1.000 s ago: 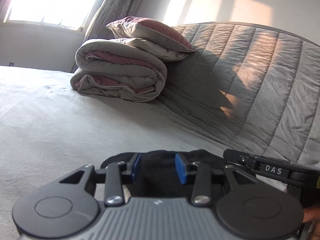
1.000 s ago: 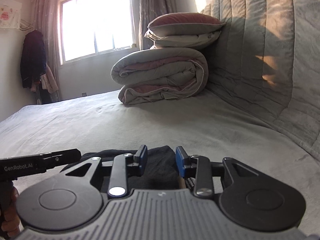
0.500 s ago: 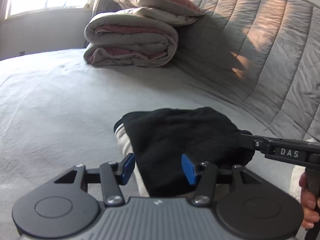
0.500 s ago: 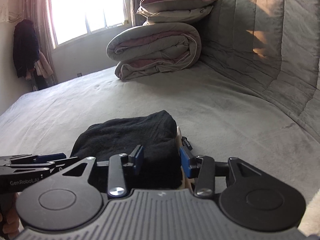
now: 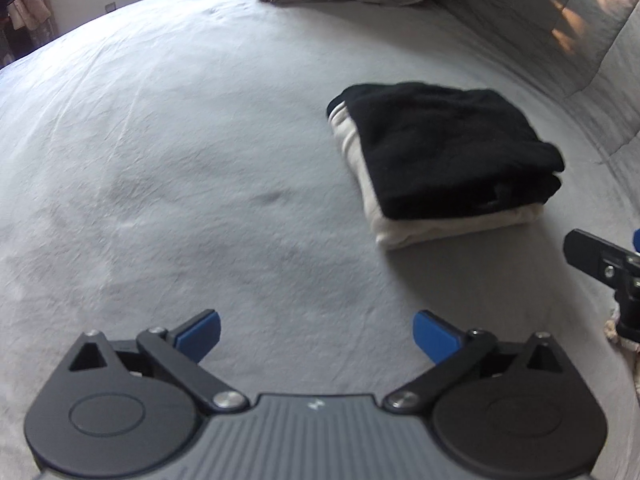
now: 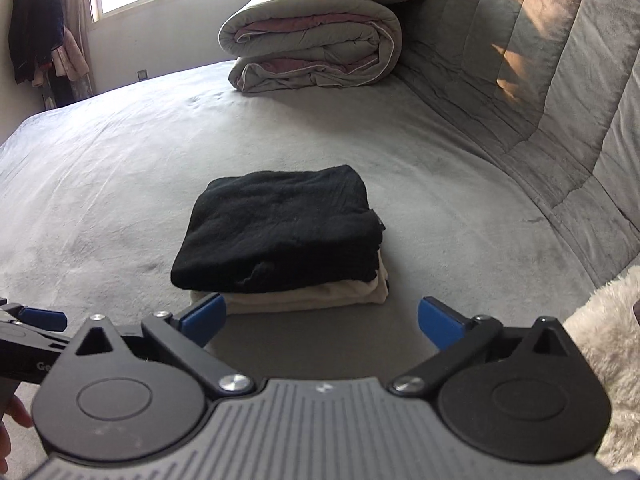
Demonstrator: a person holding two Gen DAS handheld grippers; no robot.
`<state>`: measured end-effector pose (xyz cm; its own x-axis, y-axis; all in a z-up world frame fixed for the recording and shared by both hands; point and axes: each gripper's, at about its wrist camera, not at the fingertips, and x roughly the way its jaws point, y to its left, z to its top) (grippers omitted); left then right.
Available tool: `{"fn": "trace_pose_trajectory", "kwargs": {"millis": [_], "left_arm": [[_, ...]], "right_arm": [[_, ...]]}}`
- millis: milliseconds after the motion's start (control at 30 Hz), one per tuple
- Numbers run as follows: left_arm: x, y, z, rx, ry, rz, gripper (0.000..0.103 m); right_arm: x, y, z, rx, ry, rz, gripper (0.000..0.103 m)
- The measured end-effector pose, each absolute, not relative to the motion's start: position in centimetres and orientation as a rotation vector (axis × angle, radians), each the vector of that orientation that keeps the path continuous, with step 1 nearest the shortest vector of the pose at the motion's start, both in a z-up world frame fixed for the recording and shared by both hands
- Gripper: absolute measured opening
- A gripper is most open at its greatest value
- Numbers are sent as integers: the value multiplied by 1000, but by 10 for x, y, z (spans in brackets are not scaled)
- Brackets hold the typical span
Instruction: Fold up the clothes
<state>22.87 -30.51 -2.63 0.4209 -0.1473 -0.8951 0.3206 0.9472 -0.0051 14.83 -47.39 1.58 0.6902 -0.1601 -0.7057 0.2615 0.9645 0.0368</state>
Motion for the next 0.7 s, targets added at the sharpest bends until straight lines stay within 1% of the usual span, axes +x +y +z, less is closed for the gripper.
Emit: {"fn": "trace_pose_trajectory", "kwargs": {"millis": [167,700], "left_arm": [[222,-299,-23,186,1097,-278,103],[207,-298,-4,191,1043,-304,103]], "right_arm": [[144,-466,17,151,829,-231,103],[136,-461,26,140,856,-251,103]]}}
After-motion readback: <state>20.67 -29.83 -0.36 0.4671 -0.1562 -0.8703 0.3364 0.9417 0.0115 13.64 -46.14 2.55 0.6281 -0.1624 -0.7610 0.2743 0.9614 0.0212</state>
